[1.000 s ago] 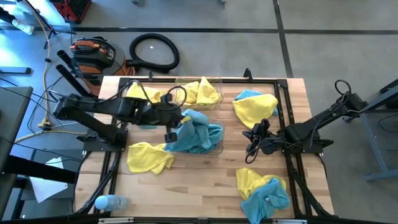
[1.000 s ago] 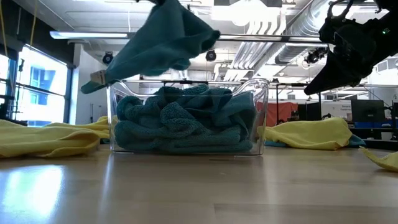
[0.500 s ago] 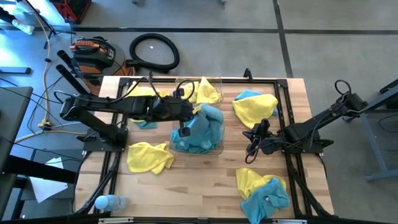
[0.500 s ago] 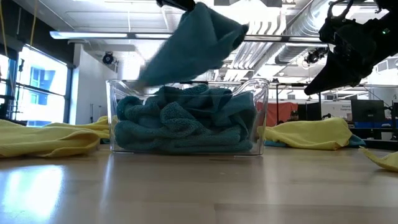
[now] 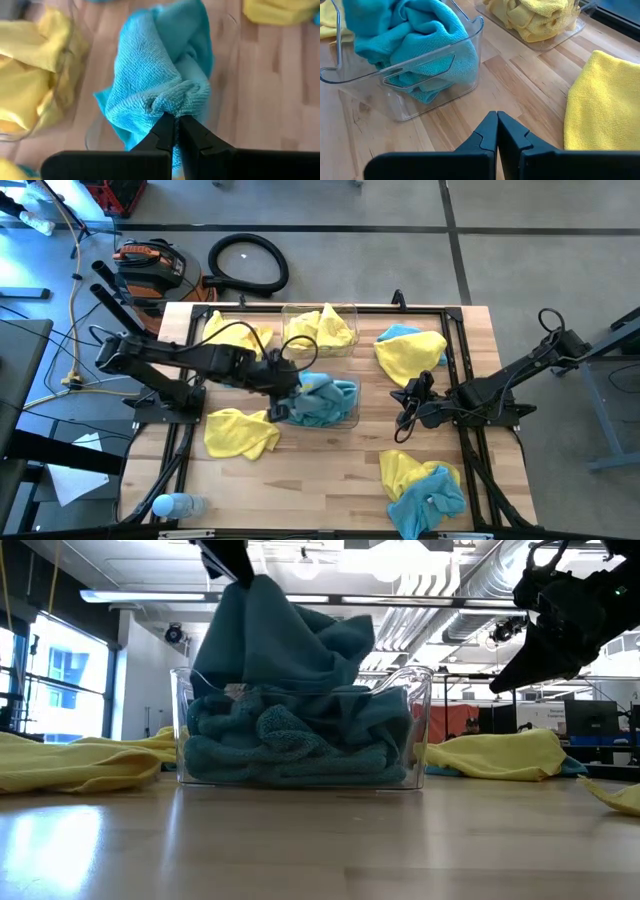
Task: Sort microfiber towel by color & place in baskets
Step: Put the blue microfiber towel into the bottom transparent bin
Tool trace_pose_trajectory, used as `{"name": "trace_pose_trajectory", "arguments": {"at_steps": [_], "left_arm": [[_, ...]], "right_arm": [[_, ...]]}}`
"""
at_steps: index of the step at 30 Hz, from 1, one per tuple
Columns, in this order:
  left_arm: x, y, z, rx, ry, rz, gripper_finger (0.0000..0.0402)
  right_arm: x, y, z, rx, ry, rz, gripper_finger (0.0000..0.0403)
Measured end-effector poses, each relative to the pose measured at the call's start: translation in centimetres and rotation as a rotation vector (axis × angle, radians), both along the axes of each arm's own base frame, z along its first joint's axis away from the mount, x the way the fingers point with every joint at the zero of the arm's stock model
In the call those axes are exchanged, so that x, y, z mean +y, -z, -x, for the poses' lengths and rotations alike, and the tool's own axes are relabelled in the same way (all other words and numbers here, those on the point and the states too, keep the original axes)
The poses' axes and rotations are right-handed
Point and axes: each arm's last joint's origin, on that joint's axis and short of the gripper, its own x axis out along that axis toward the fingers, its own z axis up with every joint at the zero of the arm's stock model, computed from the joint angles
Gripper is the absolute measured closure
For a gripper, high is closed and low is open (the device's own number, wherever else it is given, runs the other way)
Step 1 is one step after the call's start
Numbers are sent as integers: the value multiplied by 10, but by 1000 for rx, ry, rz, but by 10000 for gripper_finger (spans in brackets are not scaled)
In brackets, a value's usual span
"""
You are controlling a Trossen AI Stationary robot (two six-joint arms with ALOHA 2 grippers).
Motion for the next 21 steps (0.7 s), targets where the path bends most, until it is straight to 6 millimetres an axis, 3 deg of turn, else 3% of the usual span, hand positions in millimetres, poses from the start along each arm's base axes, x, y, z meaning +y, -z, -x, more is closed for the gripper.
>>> {"name": "trace_pose_trajectory", "arguments": {"at_steps": [4,7,15,21], "left_arm": [[1,17,-11,-104,1,-1,401],[5,41,-16,-132,-4,16,401],[16,118,-27,-56,-59,83,401],[16,156,-40,20,-74,78,389]], "right_arm": [[0,0,0,0,0,0,402],[0,0,0,0,0,0,402],[0,0,0,4,0,2,402],[0,0,0,6,1,3,402]]}}
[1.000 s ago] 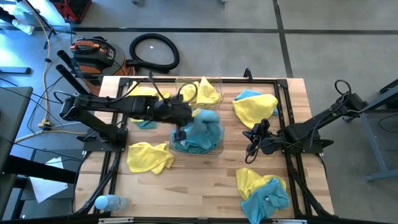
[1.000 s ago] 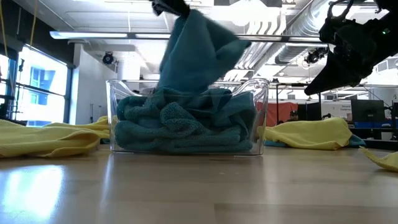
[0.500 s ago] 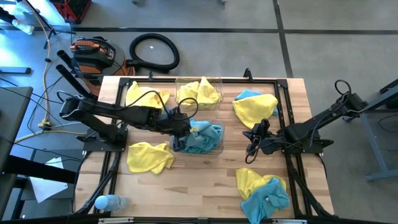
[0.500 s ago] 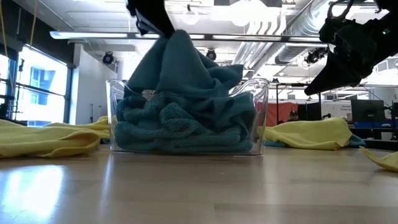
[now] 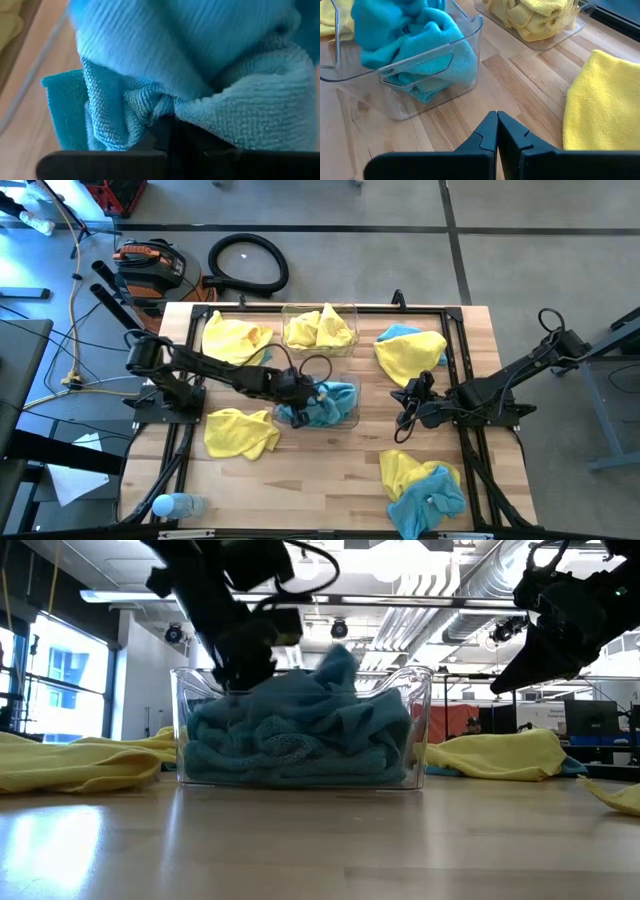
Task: Sort microfiber towel by color & place in baskets
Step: Put the blue microfiber towel into the bottom transparent bin
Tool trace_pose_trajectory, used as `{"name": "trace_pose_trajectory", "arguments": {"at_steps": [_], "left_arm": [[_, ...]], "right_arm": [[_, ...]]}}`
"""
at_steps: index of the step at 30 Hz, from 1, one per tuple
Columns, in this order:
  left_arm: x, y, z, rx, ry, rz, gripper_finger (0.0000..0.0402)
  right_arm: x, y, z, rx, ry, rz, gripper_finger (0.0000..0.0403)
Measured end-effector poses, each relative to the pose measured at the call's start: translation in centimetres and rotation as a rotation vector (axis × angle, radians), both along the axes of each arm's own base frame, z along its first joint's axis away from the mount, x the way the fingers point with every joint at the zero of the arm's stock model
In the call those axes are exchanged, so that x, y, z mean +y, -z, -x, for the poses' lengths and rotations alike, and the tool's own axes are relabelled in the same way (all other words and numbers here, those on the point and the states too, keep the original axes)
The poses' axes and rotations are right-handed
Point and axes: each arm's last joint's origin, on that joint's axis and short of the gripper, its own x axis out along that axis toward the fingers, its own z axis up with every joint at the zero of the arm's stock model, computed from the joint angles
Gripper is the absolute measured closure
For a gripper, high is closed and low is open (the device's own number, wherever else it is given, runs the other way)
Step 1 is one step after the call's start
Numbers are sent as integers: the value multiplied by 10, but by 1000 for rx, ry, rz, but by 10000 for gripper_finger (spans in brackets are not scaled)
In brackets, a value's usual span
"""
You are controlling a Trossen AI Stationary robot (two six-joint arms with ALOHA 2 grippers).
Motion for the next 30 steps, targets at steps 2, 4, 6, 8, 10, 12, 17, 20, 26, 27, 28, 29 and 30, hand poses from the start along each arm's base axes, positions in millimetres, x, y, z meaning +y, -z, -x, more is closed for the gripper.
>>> {"name": "trace_pose_trajectory", "arguments": {"at_steps": [2,4,6,8,10,12,17,20,26,27,28,29,30], "left_arm": [[0,5,-3,2,2,-1,380],[0,5,-4,4,9,-5,366],[0,3,-3,3,16,-8,349],[0,-2,-1,-6,18,-7,330],[0,-9,3,-17,18,-7,311],[1,-18,6,-38,21,-14,296],[3,-50,19,-122,40,-35,281],[5,-71,29,-190,35,-35,280],[7,-96,38,-307,16,-81,280],[7,-96,38,-316,18,-86,280],[7,-98,36,-332,20,-90,280],[7,-98,34,-350,20,-90,280],[6,-97,31,-364,20,-90,280]], "right_arm": [[0,0,0,0,0,0,402],[0,0,0,3,0,1,402],[0,0,0,2,1,1,402],[0,0,0,2,0,1,402],[0,0,0,2,1,0,402],[0,0,0,2,1,0,402],[0,0,0,0,5,-4,402],[0,0,0,0,5,-4,402],[0,0,0,4,5,-2,402],[0,0,0,3,5,-3,402],[0,0,1,4,5,-2,402],[0,1,1,4,7,-2,402],[0,0,1,3,8,-1,402]]}}
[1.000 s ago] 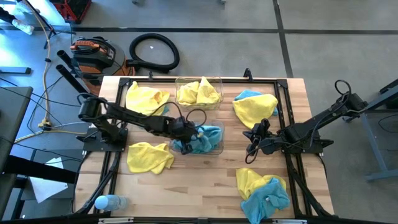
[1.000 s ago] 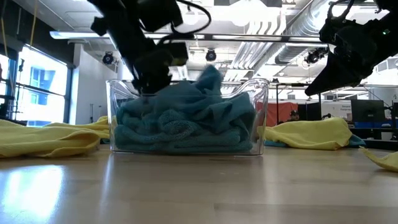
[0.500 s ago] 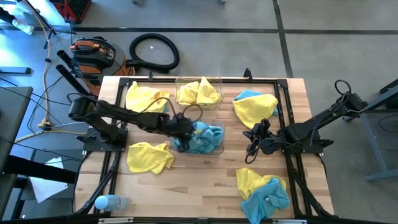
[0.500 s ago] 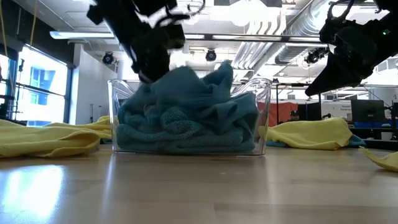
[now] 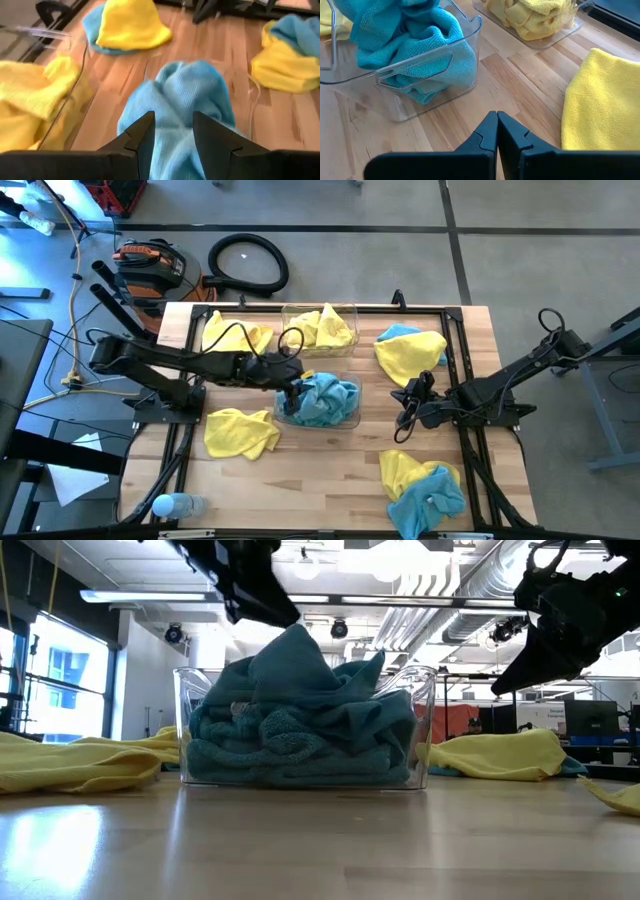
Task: Sort microfiber towel by color & place in baskets
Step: Put the blue microfiber towel into the bottom transparent bin
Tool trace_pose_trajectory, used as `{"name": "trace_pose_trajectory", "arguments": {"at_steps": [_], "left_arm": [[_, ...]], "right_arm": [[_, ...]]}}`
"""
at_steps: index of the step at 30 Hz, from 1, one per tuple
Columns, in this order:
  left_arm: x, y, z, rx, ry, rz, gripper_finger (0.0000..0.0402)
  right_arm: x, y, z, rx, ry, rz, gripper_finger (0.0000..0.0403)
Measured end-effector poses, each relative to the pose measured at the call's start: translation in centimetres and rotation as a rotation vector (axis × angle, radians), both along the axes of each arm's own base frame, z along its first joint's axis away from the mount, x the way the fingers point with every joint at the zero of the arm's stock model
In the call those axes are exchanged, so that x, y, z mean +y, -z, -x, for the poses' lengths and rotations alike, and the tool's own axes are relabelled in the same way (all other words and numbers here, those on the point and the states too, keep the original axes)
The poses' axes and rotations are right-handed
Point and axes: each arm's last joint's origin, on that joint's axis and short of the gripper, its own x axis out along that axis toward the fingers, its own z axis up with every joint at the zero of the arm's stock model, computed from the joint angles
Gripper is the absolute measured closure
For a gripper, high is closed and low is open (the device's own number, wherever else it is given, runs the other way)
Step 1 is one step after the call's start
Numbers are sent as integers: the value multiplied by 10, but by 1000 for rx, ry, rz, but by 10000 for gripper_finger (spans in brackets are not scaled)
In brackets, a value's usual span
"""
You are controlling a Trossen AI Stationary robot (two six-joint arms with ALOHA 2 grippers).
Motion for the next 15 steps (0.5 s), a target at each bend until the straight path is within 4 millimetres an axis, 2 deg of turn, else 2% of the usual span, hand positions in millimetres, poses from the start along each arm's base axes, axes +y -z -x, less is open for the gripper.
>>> {"name": "trace_pose_trajectory", "arguments": {"at_steps": [5,10,15], "left_arm": [[-3,22,-20,18,69,2,280],[-5,62,-42,104,111,24,280],[0,100,-52,213,79,41,280]], "right_arm": [[0,0,0,0,3,3,402],[0,0,0,0,3,4,402],[0,0,0,-3,4,3,402]]}}
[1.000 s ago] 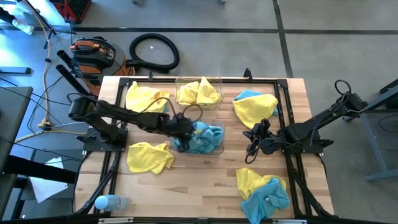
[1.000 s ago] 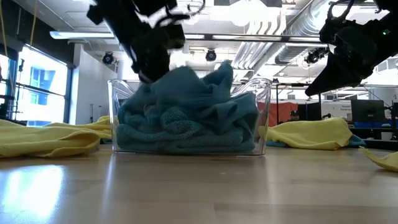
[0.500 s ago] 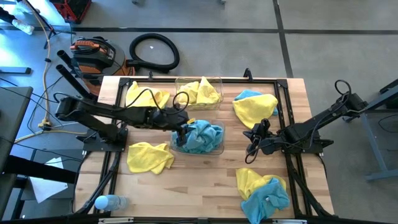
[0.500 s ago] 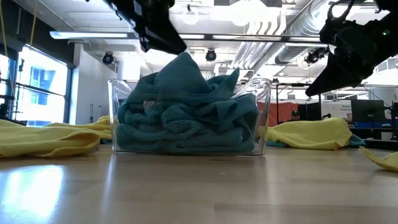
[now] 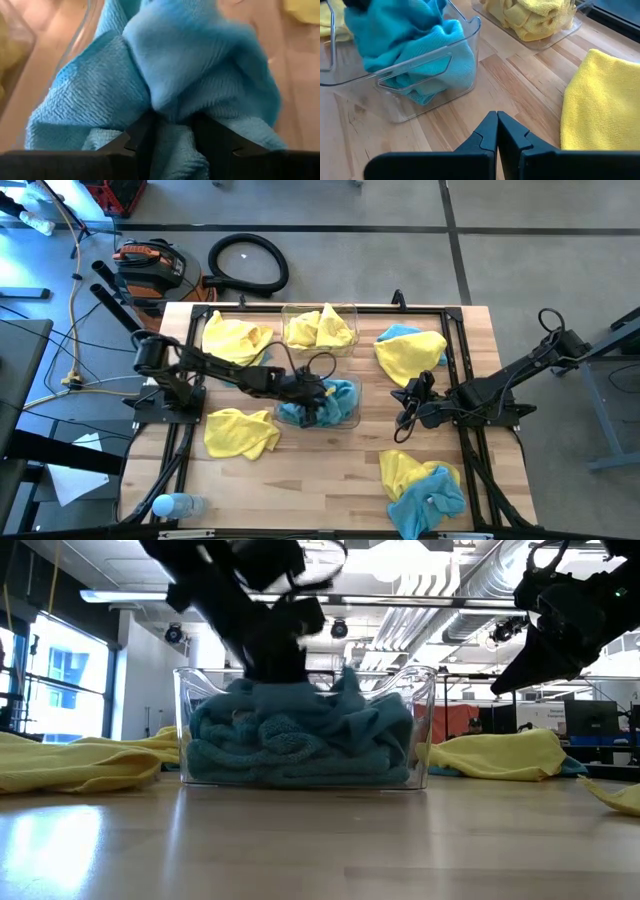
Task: Sort microfiber towel by color & place in baskets
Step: Put the blue microfiber towel into the bottom transparent bin, then put the yellow microfiber towel into the top transparent bin
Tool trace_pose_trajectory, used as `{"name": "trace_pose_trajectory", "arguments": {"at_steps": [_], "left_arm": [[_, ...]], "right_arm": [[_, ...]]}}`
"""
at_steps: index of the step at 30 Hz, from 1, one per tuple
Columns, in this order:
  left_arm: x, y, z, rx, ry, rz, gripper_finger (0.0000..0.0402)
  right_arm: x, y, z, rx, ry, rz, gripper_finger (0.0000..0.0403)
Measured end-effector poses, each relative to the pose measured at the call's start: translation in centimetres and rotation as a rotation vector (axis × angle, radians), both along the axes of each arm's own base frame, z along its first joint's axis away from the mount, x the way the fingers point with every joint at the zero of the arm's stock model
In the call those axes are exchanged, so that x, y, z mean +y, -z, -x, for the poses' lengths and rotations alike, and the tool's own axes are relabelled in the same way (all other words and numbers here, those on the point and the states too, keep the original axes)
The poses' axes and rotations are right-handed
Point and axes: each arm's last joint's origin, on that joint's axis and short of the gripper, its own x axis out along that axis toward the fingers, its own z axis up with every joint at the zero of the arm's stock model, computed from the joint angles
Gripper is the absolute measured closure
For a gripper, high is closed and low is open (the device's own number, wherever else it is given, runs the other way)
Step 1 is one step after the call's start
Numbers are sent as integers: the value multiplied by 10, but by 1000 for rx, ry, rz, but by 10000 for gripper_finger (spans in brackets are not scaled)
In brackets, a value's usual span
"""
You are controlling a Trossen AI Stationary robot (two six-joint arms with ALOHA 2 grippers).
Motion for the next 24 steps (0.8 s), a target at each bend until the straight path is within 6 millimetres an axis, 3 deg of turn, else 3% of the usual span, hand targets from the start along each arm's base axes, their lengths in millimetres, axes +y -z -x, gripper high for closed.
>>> {"name": "trace_pose_trajectory", "arguments": {"at_steps": [5,9,18,24], "left_arm": [[3,10,-3,20,-17,40,280],[3,0,0,3,-15,43,280],[4,-53,20,-119,15,1,280],[6,-87,45,-157,-26,-48,280]], "right_arm": [[0,0,0,-1,0,0,402],[0,0,0,-1,0,-1,402],[0,0,0,-1,0,-1,402],[0,0,0,0,0,-1,402]]}}
